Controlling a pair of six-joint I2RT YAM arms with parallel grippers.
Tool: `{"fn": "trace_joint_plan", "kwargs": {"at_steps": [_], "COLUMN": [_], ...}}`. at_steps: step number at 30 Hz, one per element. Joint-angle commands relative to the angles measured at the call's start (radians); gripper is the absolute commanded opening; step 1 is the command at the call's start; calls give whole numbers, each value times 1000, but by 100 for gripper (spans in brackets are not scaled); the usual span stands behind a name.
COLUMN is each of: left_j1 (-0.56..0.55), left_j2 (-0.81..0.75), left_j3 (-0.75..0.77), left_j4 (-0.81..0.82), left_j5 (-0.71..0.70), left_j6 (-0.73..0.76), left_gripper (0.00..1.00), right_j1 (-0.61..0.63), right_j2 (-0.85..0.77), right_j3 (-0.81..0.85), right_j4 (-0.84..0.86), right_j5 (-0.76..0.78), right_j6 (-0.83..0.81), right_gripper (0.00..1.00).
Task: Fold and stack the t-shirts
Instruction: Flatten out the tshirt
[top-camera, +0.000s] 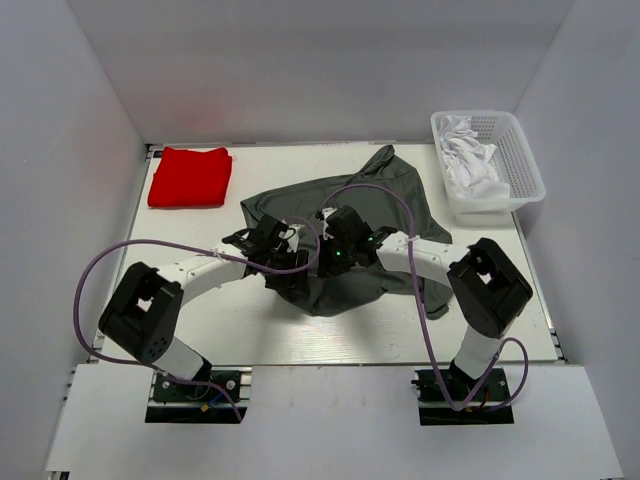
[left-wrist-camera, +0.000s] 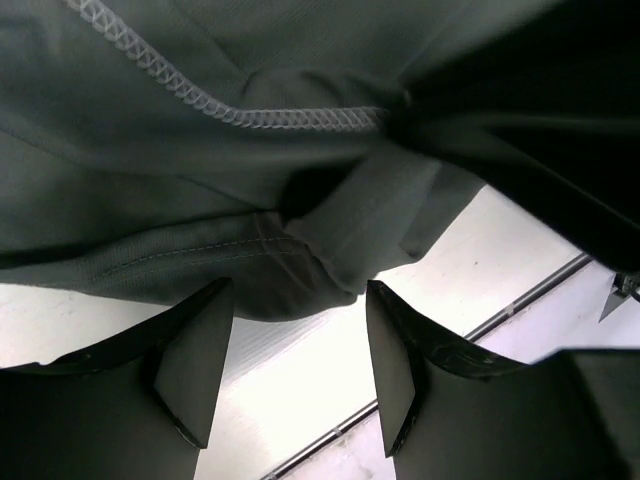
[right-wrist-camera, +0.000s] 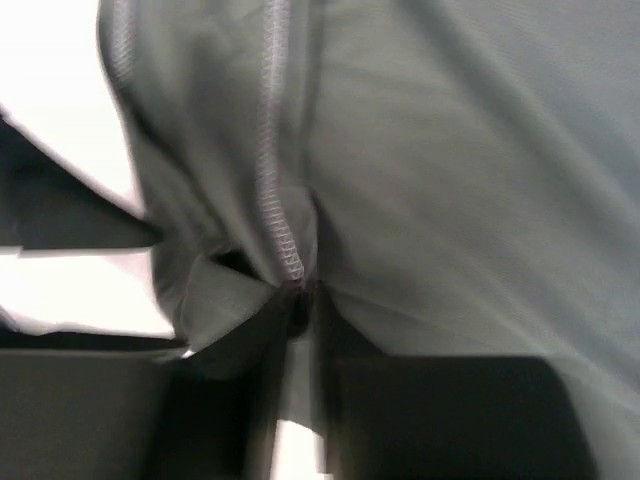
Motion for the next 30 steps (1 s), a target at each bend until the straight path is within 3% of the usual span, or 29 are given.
{"fn": "trace_joint_plan", "kwargs": {"at_steps": [1,2,3,4,7,12,18,21,26,30], "left_j1": [-6,-6,-6,-6,-6,5,-4,-4,-4,-4], "left_j2": [-29,-29,-38,-38,-16,17,17,28,-51,-116], "left_j3": [14,14,14,14,14,14,-24,-40,-49,-72], "left_j4": [45,54,65,65,84,74,116,128,50,2], "left_j5": [36,36,49,49,72,127,202,239,175,142], "left_j6": [33,44,44,55,84,130,139,119,80,43], "left_gripper": [65,65,65,65,65,61,49,35,25,25], "right_j1": [-12,-17,-22,-22,-32,-69,-115,-143,-178,-206], "right_j2": [35,39,39,30,-26,-151,-217,-247,-303,-315], "right_j3": [48,51,58,60,54,25,28,14,-26,-47], "right_j4": [-31,-31,-31,-30,-24,-42,-105,-122,-122,-120], "right_j5": [80,74,73,74,83,172,206,215,215,215], "right_j6": [41,41,47,47,35,29,17,18,38,47], "right_gripper": [28,46,53,68,89,89,89,89,89,89]}}
